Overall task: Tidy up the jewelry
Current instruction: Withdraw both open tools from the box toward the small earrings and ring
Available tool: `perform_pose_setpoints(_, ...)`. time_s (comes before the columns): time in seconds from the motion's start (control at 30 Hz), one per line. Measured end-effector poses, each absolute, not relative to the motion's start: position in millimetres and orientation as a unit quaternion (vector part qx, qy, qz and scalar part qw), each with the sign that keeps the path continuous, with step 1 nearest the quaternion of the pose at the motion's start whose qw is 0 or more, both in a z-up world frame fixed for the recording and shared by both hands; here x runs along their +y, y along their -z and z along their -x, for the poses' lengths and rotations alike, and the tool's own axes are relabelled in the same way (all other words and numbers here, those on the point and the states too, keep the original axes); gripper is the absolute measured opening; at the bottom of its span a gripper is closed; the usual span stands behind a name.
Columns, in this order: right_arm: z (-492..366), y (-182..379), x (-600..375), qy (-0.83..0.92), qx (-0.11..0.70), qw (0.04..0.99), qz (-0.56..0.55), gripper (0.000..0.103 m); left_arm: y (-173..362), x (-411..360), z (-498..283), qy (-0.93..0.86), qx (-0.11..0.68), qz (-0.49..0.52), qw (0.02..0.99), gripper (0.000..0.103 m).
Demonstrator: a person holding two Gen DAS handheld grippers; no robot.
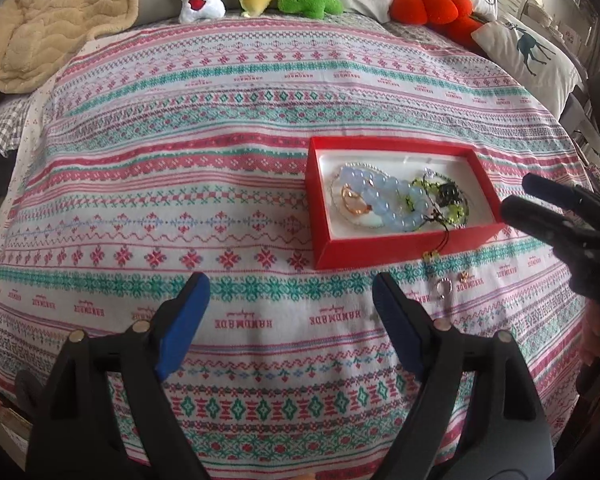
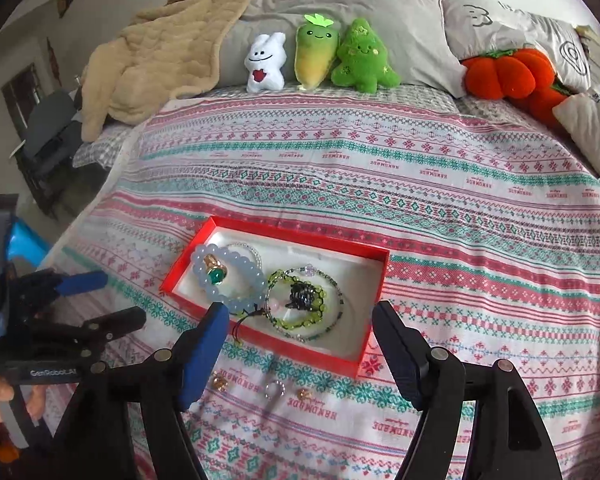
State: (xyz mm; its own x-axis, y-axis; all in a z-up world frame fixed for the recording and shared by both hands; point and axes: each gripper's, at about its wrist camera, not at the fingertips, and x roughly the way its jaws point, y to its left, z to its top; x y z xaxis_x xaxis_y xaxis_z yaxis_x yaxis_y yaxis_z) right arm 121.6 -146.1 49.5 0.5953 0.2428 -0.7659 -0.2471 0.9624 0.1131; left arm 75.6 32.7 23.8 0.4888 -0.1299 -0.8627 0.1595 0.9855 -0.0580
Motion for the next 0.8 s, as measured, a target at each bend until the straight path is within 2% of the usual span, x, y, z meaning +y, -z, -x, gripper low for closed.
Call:
perform_pose_setpoints(0.3,-95.3,-42.8,-159.0,-0.121,0.445,0.887,0.027,0.076,-9.3,29.0,-62.2,0.083,0.514,-0.038,0.853,0.084)
perform_pose_setpoints(0.8,-72.2,0.0,-178.8,-0.079,0.509,0.855,0.050,0.077,11.0,3.2,-28.2,0.132,0.510,-0.095,0.845,0.084)
